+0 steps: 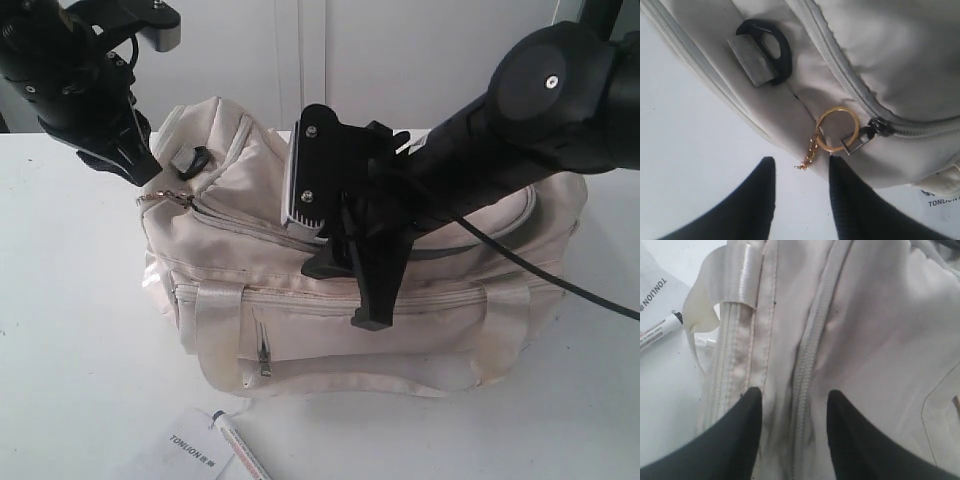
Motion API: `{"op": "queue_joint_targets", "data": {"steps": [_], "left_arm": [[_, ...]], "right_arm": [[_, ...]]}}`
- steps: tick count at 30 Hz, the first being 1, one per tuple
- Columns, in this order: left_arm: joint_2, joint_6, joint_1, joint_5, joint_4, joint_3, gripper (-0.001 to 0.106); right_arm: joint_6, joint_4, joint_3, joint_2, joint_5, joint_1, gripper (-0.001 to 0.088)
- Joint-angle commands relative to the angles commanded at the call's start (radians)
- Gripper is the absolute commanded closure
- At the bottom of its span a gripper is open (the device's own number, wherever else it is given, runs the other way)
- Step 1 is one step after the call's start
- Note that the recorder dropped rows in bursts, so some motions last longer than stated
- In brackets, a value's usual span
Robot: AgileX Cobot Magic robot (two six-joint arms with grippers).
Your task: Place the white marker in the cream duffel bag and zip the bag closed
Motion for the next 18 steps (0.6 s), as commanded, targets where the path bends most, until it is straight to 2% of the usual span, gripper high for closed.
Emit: {"op": "queue_joint_targets", "data": {"steps": [5, 14, 18], "left_arm": [[0.0, 0.002, 0.0, 0.0, 0.0, 0.0, 0.047], [0.0, 0.003, 0.0, 0.053, 0.0, 0.0, 0.048], [-0.002, 0.036, 0.0, 0.094, -0.014, 0.0, 0.048]], "right_arm": [[0.126, 0.0, 0.0, -0.05, -0.018, 0.0, 0.0458], [0.336, -0.009, 0.0, -0.122, -0.016, 0.0, 0.0458], [0.394, -0.058, 0.0, -0.136, -0.003, 0.0, 0.0458]]}}
